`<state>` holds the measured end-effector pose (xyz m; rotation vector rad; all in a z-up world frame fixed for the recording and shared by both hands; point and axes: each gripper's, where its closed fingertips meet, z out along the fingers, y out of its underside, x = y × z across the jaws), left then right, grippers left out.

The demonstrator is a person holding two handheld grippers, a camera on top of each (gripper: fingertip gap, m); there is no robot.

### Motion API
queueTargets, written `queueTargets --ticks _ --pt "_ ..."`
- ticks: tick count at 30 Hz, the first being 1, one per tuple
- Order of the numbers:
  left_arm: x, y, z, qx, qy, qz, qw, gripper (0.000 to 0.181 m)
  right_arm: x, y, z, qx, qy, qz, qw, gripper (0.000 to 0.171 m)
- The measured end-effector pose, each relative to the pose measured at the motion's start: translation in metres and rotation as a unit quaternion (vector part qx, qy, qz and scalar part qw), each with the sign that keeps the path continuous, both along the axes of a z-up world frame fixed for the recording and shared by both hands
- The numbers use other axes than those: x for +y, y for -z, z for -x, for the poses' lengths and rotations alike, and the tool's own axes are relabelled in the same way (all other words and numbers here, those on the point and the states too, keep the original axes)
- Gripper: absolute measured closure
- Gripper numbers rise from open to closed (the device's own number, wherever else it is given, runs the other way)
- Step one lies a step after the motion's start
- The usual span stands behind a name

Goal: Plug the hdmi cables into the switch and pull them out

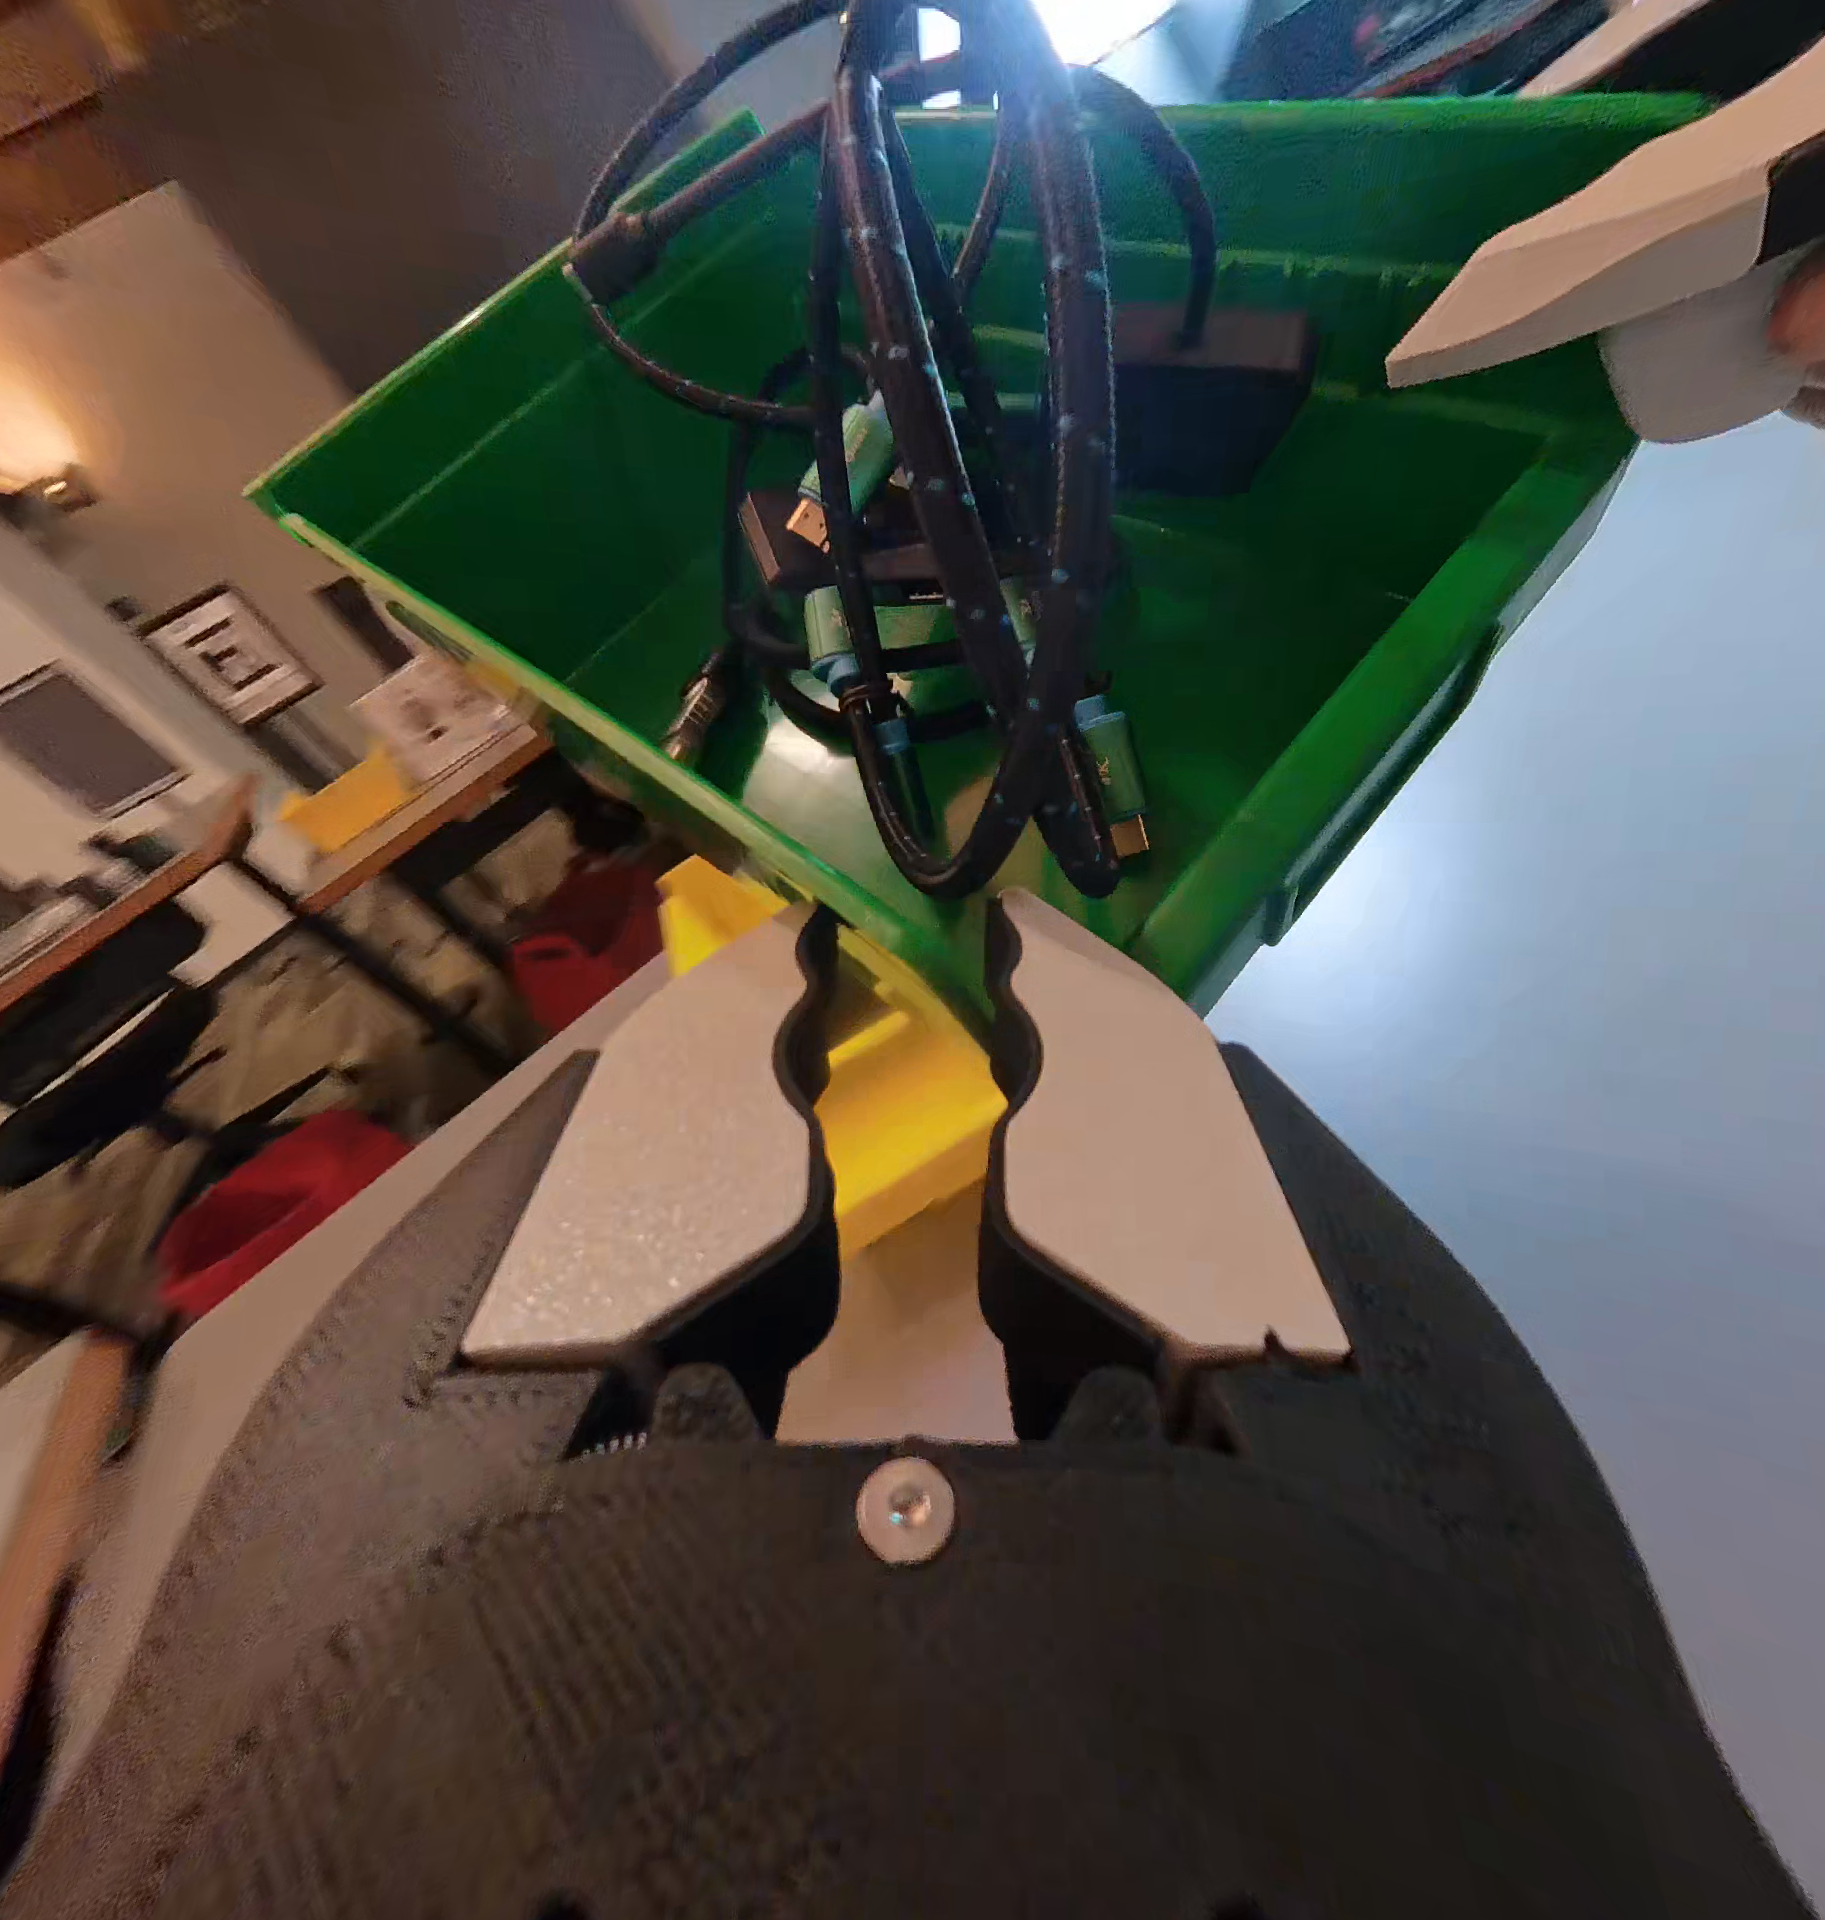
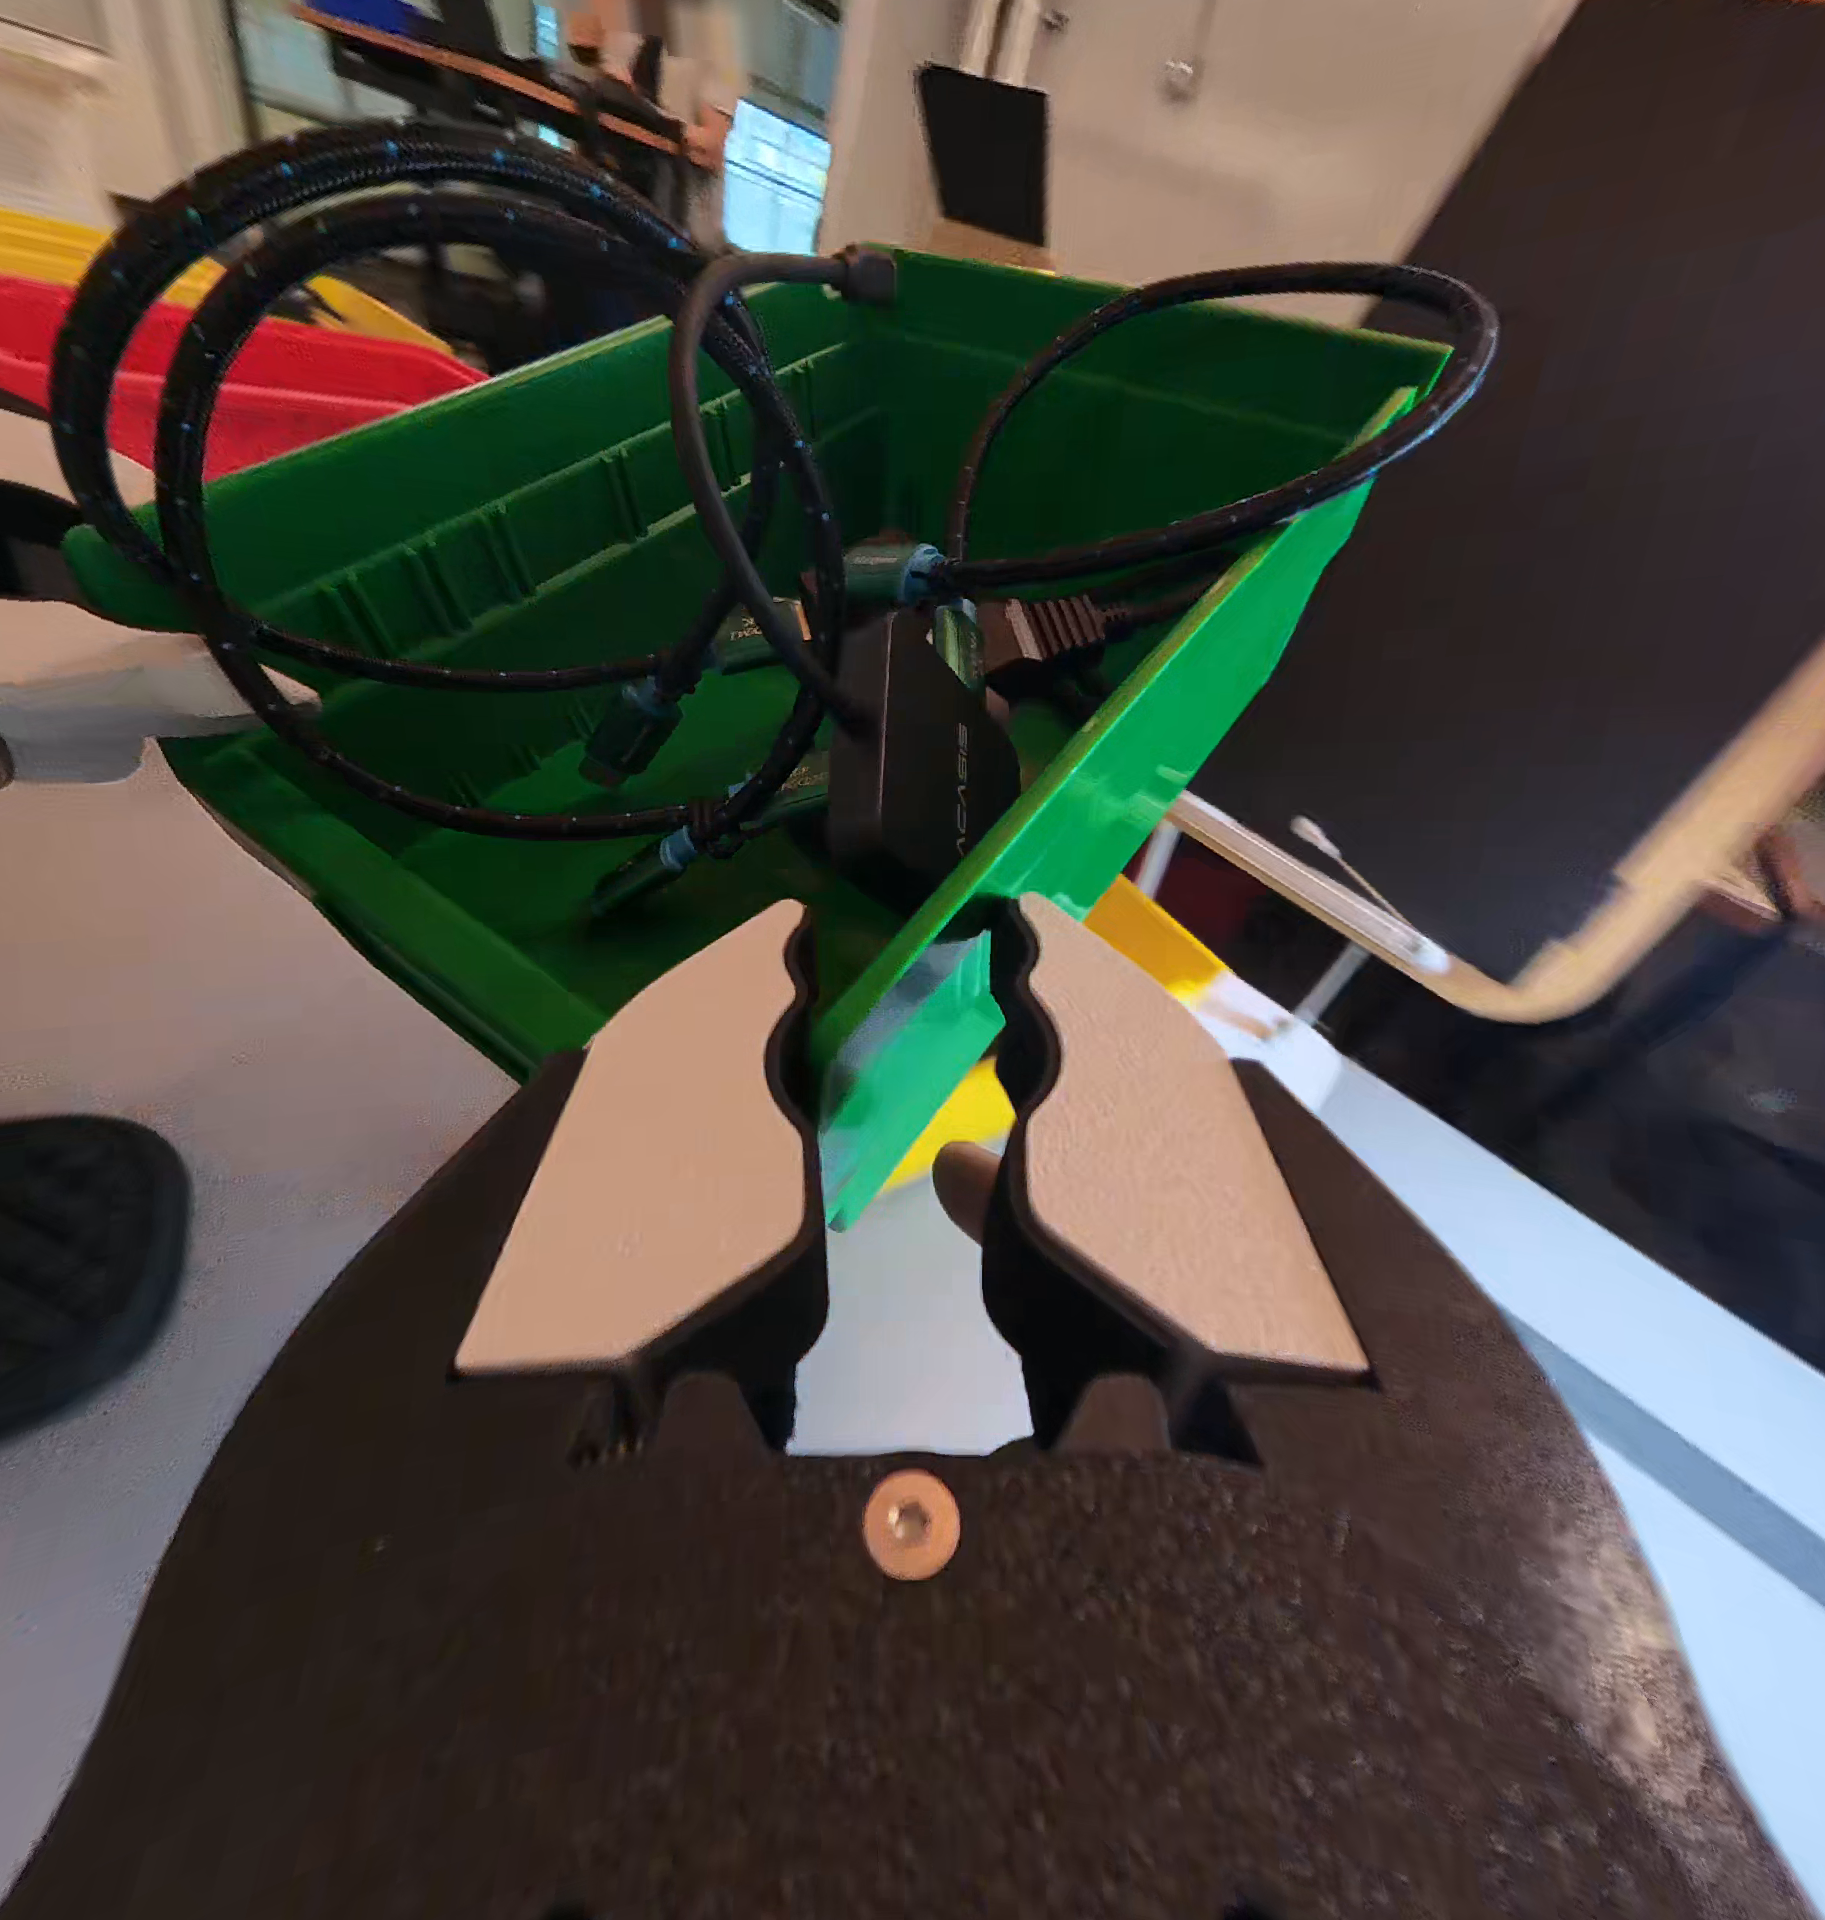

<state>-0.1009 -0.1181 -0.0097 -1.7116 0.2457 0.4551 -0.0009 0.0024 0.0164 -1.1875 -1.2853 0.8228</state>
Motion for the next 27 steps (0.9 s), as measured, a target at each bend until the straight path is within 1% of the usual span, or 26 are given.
queueTargets --ticks 3,5,7,9,11,13,15,18,20,22,24,25,27 --pt "-0.062 -0.003 0.05 -0.003 -0.07 0.012 0.997 0.154 -0.047 0.001 0.069 -0.009 -0.065 0.022 0.998 0.141" --pt "-0.103 0.006 0.079 -0.008 -0.114 0.029 0.993 0.153 -0.08 0.014 0.11 -0.023 -0.099 0.033 0.994 0.141" --pt "-0.14 0.022 0.102 -0.02 -0.149 0.049 0.987 0.154 -0.111 0.033 0.143 -0.037 -0.128 0.051 0.99 0.142" --pt "-0.17 0.044 0.121 -0.041 -0.174 0.07 0.981 0.154 -0.136 0.055 0.169 -0.056 -0.151 0.071 0.984 0.143" --pt "-0.191 0.069 0.134 -0.064 -0.19 0.088 0.976 0.154 -0.153 0.083 0.191 -0.079 -0.162 0.089 0.98 0.145" --pt "-0.203 0.096 0.144 -0.088 -0.203 0.112 0.969 0.154 -0.163 0.111 0.204 -0.104 -0.167 0.102 0.975 0.145" --pt "-0.208 0.12 0.148 -0.11 -0.206 0.132 0.963 0.153 -0.165 0.139 0.213 -0.131 -0.165 0.113 0.971 0.145" --pt "-0.202 0.153 0.154 -0.14 -0.206 0.16 0.955 0.153 -0.157 0.175 0.222 -0.17 -0.154 0.124 0.965 0.143" --pt "-0.193 0.164 0.159 -0.14 -0.217 0.162 0.952 0.153 -0.145 0.191 0.229 -0.18 -0.141 0.095 0.969 0.142" --pt "-0.182 0.172 0.17 -0.145 -0.242 0.162 0.946 0.153 -0.132 0.201 0.233 -0.204 -0.128 0.058 0.969 0.139" --pt "-0.167 0.178 0.181 -0.15 -0.257 0.151 0.943 0.155 -0.124 0.201 0.226 -0.227 -0.131 0.037 0.964 0.126" --pt "-0.159 0.181 0.184 -0.152 -0.254 0.146 0.944 0.155 -0.118 0.2 0.218 -0.242 -0.131 0.023 0.961 0.121" --pt "-0.144 0.18 0.182 -0.161 -0.231 0.137 0.95 0.152 -0.1 0.193 0.201 -0.256 -0.127 -0.02 0.958 0.119"
